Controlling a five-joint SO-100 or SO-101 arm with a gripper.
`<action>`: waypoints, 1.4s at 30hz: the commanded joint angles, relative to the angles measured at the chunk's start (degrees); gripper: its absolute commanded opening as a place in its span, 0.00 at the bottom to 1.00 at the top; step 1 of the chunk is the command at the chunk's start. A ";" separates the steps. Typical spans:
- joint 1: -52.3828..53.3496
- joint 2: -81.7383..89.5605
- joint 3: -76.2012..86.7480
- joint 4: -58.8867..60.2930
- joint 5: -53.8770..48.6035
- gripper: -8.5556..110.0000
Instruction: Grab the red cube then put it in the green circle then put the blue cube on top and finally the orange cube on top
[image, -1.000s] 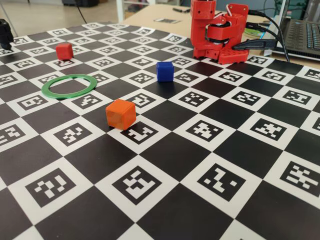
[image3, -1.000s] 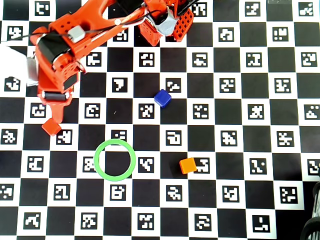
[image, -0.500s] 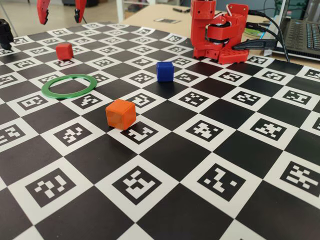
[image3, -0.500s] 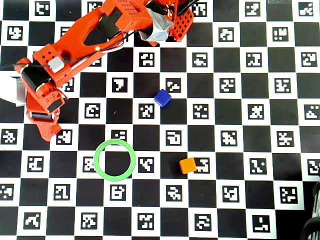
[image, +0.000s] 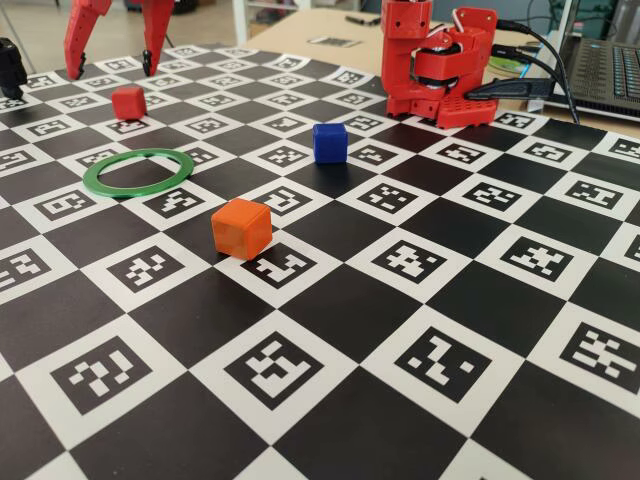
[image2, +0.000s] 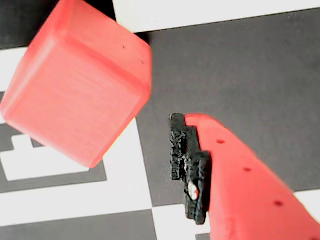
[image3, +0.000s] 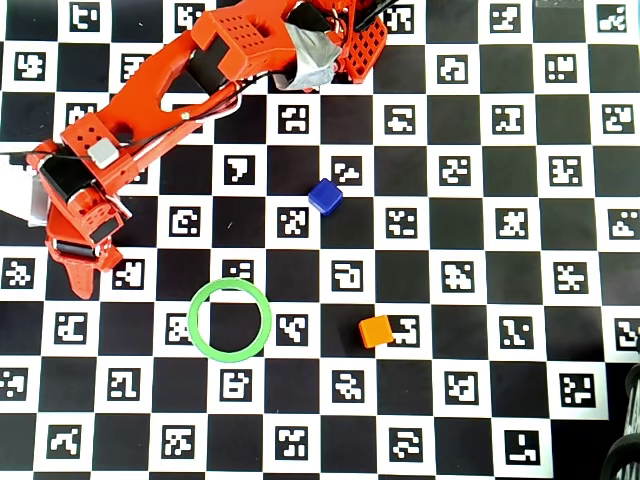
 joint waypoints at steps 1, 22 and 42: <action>-0.35 2.20 1.58 -2.29 0.18 0.44; -0.18 2.55 6.59 -9.05 8.96 0.44; -1.23 4.22 8.44 -7.82 25.93 0.42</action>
